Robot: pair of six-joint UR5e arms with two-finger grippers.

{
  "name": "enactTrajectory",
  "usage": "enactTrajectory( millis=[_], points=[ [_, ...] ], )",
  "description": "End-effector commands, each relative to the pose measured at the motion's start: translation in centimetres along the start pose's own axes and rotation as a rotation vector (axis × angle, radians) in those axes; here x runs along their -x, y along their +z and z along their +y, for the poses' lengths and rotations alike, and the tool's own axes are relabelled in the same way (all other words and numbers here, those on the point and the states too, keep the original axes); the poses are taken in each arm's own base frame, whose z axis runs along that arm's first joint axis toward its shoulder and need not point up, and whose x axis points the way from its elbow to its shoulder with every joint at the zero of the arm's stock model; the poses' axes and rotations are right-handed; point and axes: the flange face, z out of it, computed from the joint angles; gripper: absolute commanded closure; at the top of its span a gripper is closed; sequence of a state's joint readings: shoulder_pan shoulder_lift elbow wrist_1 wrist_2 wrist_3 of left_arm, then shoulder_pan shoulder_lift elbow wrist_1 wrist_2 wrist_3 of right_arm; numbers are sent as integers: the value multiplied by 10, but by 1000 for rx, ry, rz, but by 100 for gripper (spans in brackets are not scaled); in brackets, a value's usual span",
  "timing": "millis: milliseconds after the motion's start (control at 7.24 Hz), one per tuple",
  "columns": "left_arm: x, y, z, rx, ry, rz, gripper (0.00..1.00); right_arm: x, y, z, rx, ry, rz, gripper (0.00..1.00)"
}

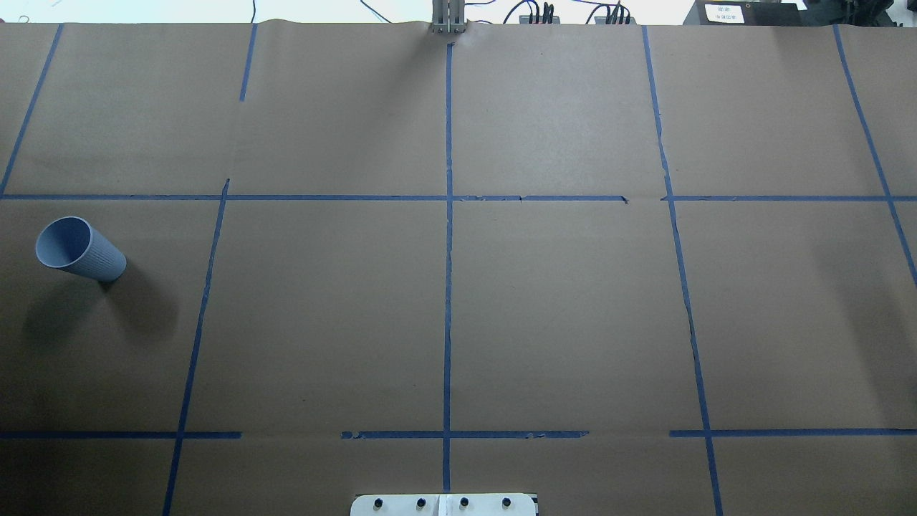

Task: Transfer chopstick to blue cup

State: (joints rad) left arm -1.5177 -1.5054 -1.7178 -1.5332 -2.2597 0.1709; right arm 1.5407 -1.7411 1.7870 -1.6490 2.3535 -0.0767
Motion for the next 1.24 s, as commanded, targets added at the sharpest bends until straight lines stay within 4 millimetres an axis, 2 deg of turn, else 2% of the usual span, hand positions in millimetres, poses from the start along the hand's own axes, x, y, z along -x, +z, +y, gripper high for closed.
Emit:
enactTrajectory(
  millis=[0, 276, 414, 691, 829, 1105],
  points=[
    [-14, -26, -43, -113, 87, -24, 0, 0, 0, 0, 0, -2, 0, 0],
    [-16, -26, -40, -122, 107, -18, 0, 1, 0, -1, -1, -2, 0, 0],
    [-28, -33, -46, -142, 42, -3, 0, 1, 0, -1, -1, -2, 0, 0],
    [-87, -4, -65, -155, -141, 91, 0, 1, 0, -1, -1, -2, 0, 0],
    [-125, 16, -71, -159, -195, 128, 0, 1, 0, -1, -1, -3, 0, 0],
    [-178, 50, -70, -126, -231, 173, 0, 1, 0, -1, -1, -3, 0, 0]
  ],
)
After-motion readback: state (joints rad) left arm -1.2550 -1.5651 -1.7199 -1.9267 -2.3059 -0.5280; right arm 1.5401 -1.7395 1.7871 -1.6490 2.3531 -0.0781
